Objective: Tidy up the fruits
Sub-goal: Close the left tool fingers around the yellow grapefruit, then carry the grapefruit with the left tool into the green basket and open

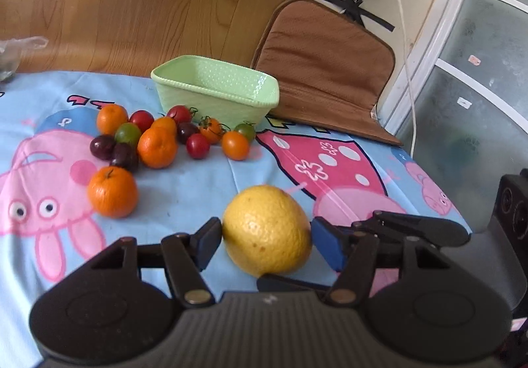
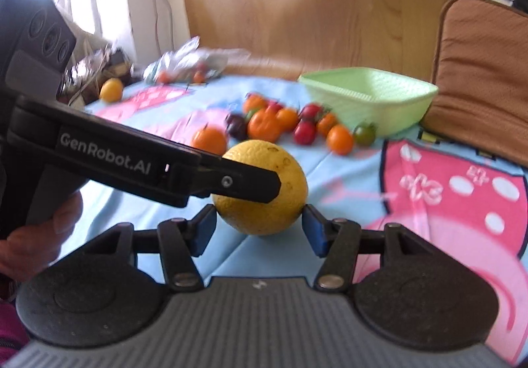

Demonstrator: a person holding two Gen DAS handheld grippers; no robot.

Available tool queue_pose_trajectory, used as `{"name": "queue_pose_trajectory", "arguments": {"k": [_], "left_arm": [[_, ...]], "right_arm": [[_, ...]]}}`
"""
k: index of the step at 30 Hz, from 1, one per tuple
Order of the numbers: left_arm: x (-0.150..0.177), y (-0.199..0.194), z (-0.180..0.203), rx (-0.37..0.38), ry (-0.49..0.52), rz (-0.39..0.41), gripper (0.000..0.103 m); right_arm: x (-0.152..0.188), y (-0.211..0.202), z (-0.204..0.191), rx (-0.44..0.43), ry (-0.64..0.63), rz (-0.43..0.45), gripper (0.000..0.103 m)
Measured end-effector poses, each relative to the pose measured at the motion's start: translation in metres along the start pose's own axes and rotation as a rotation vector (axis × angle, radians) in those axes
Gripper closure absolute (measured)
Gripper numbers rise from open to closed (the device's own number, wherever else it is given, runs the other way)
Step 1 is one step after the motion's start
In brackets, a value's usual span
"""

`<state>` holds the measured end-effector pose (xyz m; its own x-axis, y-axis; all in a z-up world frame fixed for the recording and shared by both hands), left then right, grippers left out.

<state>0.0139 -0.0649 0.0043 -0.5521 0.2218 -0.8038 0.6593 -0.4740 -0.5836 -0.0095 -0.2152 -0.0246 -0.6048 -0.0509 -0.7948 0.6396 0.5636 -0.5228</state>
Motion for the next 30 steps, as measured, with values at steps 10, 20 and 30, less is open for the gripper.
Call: {"name": "queue_pose_trajectory", "arguments": {"k": [10, 20, 30], "left_arm": [[0.009, -0.008, -0.001, -0.033, -0.016, -0.019, 0.041], [0.016, -0.01, -0.011, 0.004, -0.042, 0.045, 0.042], [0.023, -0.005, -0.017, 0.04, 0.012, 0.069, 0.023]], "right_arm": [[0.003, 0.001, -0.017, 0.029, -0.06, 0.042, 0.046], [0.001, 0.011, -0.023, 0.094, -0.067, 0.083, 0.046], [0.002, 0.012, -0.029, 0.128, -0.075, 0.062, 0.044]]}}
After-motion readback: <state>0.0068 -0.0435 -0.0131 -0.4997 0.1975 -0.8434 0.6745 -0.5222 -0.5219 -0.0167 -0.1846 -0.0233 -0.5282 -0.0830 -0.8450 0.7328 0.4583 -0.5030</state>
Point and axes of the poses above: each gripper's, at about its wrist camera, not at the fingertips, and y roughly the way its jaws point, z to its right, x to its underside, the point moved 2 cm from there along y, roughly the way its jaws point, and after that the axes turned 15 degrees about y, right-handed, at the moved point
